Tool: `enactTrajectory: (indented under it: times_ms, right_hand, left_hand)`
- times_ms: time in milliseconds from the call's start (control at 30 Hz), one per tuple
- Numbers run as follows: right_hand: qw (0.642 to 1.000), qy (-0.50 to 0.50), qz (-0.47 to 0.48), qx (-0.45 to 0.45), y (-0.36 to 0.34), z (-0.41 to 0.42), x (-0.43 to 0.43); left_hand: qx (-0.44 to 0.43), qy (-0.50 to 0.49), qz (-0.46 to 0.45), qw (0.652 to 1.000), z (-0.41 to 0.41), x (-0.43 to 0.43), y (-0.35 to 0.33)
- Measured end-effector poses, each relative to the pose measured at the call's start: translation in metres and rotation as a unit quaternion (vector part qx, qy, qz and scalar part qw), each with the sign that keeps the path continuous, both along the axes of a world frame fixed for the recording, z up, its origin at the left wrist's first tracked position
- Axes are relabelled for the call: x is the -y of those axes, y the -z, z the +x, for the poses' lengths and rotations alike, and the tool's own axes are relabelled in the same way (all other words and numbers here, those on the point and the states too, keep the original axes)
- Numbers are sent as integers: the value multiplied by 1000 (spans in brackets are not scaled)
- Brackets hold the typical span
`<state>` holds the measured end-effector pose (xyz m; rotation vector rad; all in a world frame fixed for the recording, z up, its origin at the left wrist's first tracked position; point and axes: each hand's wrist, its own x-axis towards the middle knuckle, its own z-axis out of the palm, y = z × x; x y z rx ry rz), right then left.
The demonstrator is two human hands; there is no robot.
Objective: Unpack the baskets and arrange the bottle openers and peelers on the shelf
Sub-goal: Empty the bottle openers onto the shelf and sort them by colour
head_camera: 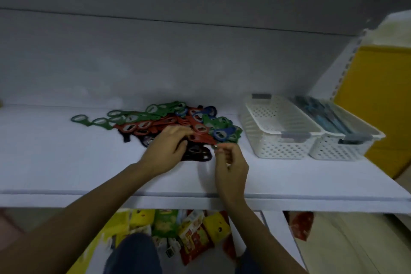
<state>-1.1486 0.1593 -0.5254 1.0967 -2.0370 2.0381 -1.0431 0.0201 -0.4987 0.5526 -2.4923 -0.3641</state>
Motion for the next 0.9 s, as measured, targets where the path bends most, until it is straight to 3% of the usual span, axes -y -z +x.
enactTrajectory:
  times_ms: [233,467,600,733,900]
  right_hand:
    - [990,-100,42,-92,-4,28,34]
    - [950,-202,126,-202,-20,61,125]
    - [930,-174,196,-256,-25,77,196]
    - [903,-185,236,-307,-21,99,248]
    - [875,-155,286,-357,-5,128,285]
  left_hand:
    - [6,-148,44,988,84,43,8]
    - [73,-284,77,953,129,82,37]
    - [131,-288,35,948,124,97,46]
    - [235,-209,32,949,138,138,14]
    - [215,-189,30,958,182,203,7]
